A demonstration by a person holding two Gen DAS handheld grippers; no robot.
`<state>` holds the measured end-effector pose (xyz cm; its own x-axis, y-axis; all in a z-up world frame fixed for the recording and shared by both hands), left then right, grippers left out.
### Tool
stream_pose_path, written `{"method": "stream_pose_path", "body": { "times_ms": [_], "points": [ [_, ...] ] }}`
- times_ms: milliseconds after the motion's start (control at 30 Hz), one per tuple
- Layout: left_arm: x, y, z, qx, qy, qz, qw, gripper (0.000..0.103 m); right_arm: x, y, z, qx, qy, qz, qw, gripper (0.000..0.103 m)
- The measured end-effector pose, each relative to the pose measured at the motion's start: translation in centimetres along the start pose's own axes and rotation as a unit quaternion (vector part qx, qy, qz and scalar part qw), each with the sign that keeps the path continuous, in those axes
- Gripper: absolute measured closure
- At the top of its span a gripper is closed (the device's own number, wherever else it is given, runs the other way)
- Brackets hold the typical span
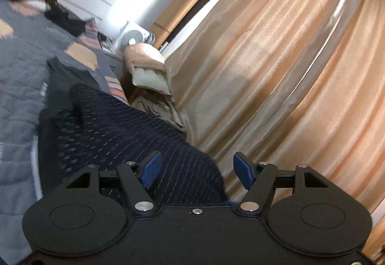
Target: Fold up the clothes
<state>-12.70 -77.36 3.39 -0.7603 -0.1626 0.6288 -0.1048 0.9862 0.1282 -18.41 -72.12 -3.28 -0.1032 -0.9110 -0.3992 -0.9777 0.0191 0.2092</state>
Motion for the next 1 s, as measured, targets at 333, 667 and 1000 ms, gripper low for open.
{"method": "stream_pose_path", "body": {
  "times_ms": [333,667,1000],
  "points": [
    [-5.1,-6.3,-1.3,-0.064,0.0,-0.046,0.9969,0.035,0.5,-0.4,0.1,0.005,-0.015,-0.015,1.0,0.037],
    [-10.3,-9.2,-2.7,-0.08,0.022,-0.092,0.9923,0.035,0.4,-0.7,0.2,0.007,-0.018,-0.018,1.0,0.037],
    [-14.2,-10.6,-4.6,-0.06,0.04,-0.134,0.9884,0.037,0.2,-0.9,0.3,0.007,-0.016,-0.017,1.0,0.037]
  ]
}}
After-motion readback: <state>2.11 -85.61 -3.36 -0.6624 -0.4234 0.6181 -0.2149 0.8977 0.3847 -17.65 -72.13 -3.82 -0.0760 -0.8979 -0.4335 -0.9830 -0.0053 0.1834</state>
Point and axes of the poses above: each gripper's, at about its wrist camera, not at the fingertips, and y roughly against the way its jaws point, x to its right, z to its underside, the point moved 2 cm from there along -y, roughly the way its jaws point, and after that the axes turned 7 degrees about x, right-handed, at the moved point
